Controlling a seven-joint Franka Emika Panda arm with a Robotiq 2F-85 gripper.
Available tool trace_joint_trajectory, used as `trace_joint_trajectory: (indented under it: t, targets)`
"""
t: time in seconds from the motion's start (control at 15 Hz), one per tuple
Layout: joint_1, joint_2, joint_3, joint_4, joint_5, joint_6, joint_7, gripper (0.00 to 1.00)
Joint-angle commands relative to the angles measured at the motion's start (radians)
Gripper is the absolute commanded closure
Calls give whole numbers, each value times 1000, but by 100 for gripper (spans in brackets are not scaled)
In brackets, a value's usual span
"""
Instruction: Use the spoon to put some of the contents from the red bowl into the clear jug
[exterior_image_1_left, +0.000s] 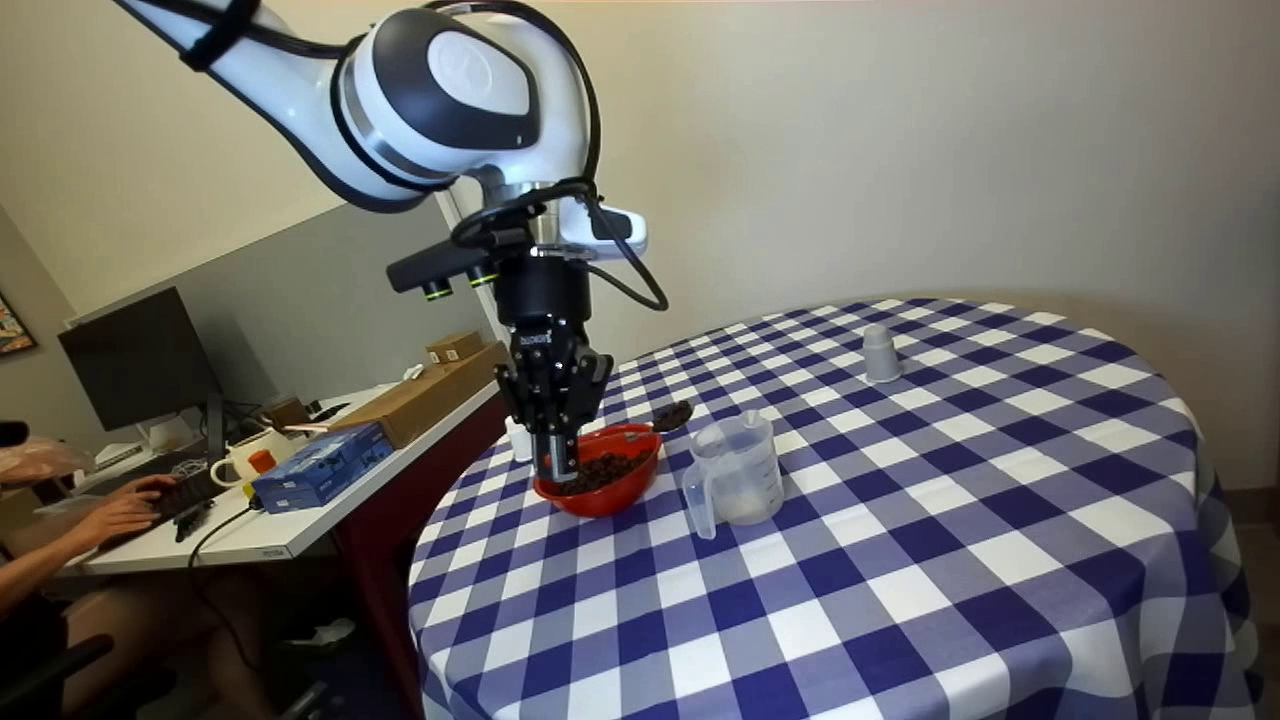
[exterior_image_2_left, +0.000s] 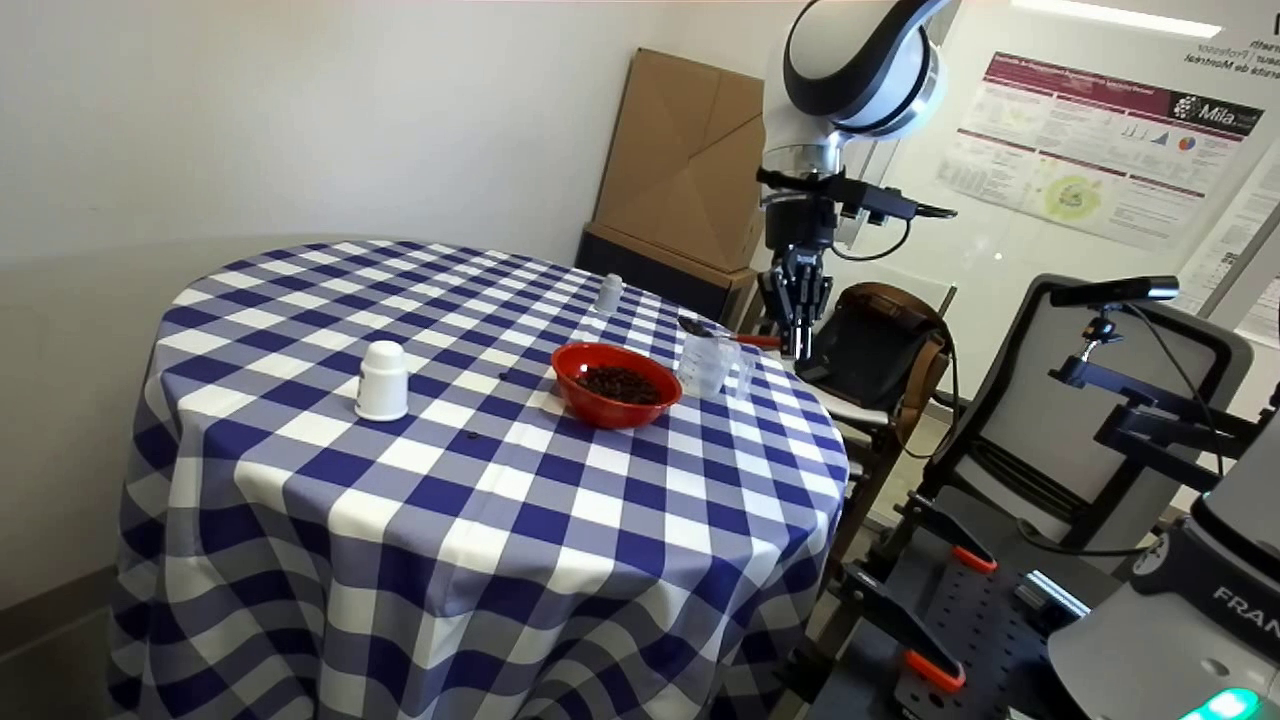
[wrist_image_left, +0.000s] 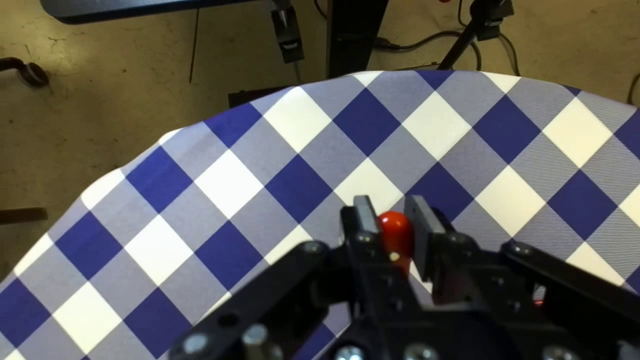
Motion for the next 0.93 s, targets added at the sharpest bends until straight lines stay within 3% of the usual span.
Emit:
trace_joint_trajectory:
  t: [0.0, 0.47, 0.87]
  targets:
    - [-21, -32, -22, -25, -18, 17, -16, 90]
    - [-50, -26, -54, -18, -54, 28, -3, 90]
    - [-51, -12, -69, -18, -160, 68, 38, 90]
